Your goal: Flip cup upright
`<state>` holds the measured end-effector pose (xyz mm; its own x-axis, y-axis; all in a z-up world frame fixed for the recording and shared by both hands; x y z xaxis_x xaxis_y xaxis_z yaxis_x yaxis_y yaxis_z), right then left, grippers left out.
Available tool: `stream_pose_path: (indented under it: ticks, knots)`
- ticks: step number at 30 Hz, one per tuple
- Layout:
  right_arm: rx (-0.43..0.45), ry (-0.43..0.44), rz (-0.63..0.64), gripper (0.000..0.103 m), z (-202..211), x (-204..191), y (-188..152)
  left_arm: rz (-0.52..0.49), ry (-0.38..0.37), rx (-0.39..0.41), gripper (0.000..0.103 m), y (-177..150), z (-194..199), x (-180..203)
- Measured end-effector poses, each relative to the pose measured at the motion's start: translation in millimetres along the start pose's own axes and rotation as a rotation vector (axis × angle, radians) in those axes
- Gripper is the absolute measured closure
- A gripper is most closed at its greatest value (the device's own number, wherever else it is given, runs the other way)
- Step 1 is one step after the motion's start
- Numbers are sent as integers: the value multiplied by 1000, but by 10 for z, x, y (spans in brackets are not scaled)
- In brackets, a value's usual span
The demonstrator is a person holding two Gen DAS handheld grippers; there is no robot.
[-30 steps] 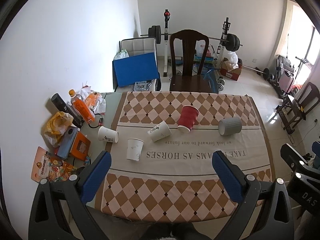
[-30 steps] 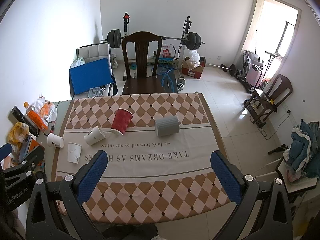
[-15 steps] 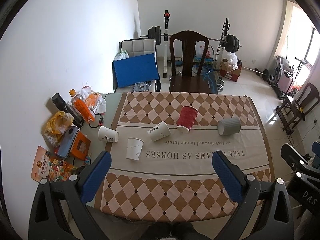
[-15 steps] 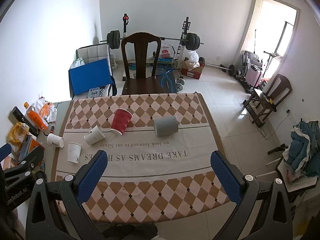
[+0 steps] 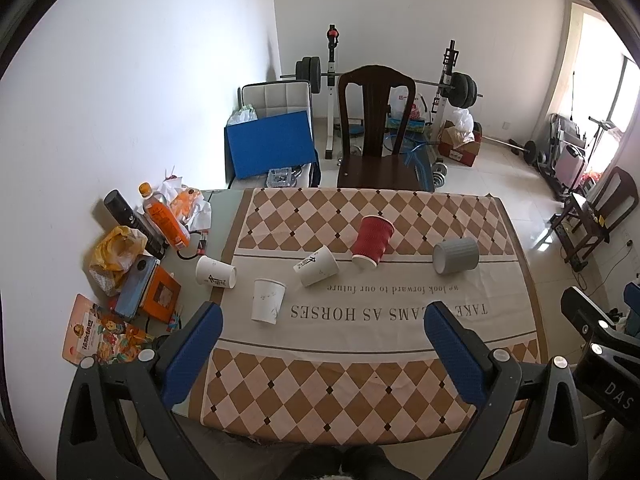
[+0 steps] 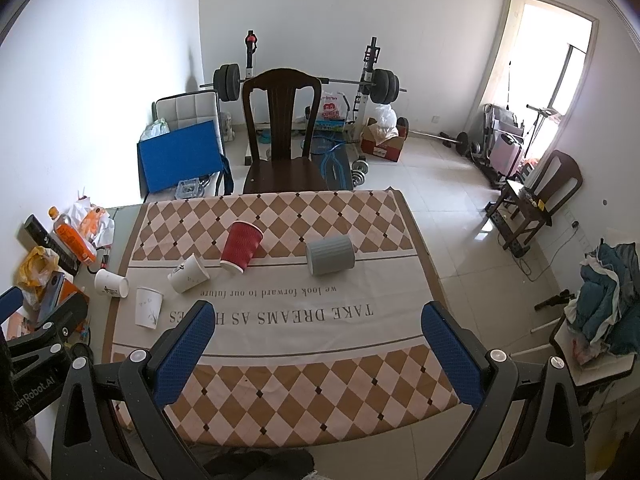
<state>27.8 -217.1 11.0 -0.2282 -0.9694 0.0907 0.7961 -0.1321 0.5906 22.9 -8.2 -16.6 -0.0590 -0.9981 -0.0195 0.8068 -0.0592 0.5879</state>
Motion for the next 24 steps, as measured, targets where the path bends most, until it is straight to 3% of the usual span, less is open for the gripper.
stream_pose_path:
  ticks: [24]
  knots:
    - [2,6,2,0,43,-62,30,5,1,1,0,-8,22,37]
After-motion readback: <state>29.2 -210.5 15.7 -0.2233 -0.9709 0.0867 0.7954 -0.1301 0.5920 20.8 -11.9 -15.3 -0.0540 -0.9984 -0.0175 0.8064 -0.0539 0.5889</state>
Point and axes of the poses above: each gripper's, at about its wrist camera, not at the fingertips, and z roughly against the way its jaws point, x to its right, y to its top, the point moved 5 cm from there along -z, roughly the way its jaws point
